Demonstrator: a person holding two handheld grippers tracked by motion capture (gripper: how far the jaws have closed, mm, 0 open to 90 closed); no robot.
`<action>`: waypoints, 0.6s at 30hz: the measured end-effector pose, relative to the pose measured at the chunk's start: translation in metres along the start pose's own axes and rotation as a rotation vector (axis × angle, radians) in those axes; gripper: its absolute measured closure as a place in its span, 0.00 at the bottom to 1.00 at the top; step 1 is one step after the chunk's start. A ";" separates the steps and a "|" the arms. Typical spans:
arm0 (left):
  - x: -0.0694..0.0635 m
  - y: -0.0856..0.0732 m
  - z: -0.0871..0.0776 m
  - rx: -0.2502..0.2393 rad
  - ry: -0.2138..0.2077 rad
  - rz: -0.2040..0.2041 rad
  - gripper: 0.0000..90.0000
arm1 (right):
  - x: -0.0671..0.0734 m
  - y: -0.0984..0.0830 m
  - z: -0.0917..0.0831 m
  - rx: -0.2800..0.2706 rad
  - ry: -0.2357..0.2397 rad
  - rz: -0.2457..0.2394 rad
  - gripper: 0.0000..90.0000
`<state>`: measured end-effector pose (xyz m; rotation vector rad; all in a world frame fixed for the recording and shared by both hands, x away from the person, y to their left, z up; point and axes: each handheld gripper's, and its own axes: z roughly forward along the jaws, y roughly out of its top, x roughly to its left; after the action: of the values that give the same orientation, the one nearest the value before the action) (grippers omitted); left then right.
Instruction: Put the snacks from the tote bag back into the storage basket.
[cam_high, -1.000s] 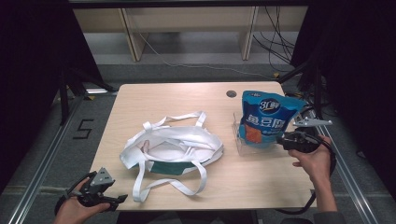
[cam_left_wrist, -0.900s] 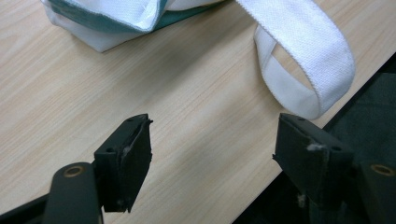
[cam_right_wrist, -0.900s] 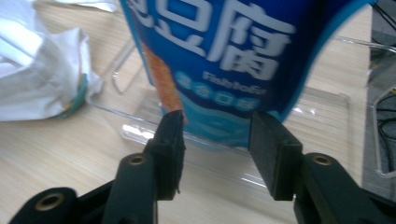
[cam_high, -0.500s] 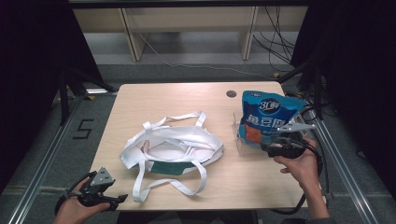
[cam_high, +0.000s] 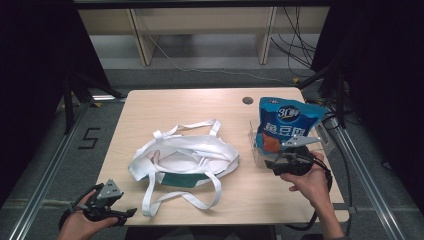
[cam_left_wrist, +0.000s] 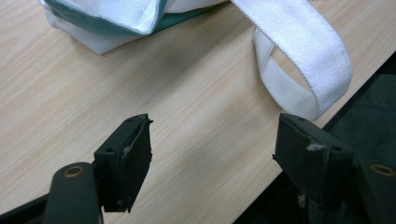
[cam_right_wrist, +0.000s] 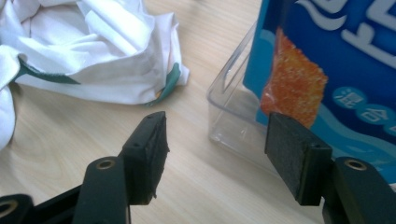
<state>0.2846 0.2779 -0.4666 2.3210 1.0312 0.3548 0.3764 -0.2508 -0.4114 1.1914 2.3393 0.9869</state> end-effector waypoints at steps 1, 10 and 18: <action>0.000 0.000 -0.001 0.005 0.002 0.005 0.29 | 0.001 0.000 0.000 0.008 0.006 0.002 0.44; 0.001 -0.001 -0.002 0.025 0.005 0.022 0.29 | 0.018 0.000 0.006 0.026 0.045 -0.032 0.43; 0.001 -0.001 -0.002 0.018 0.008 0.018 0.29 | 0.035 -0.007 0.014 0.026 0.066 -0.051 0.42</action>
<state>0.2837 0.2798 -0.4658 2.3478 1.0220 0.3634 0.3599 -0.2199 -0.4254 1.1190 2.4283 0.9960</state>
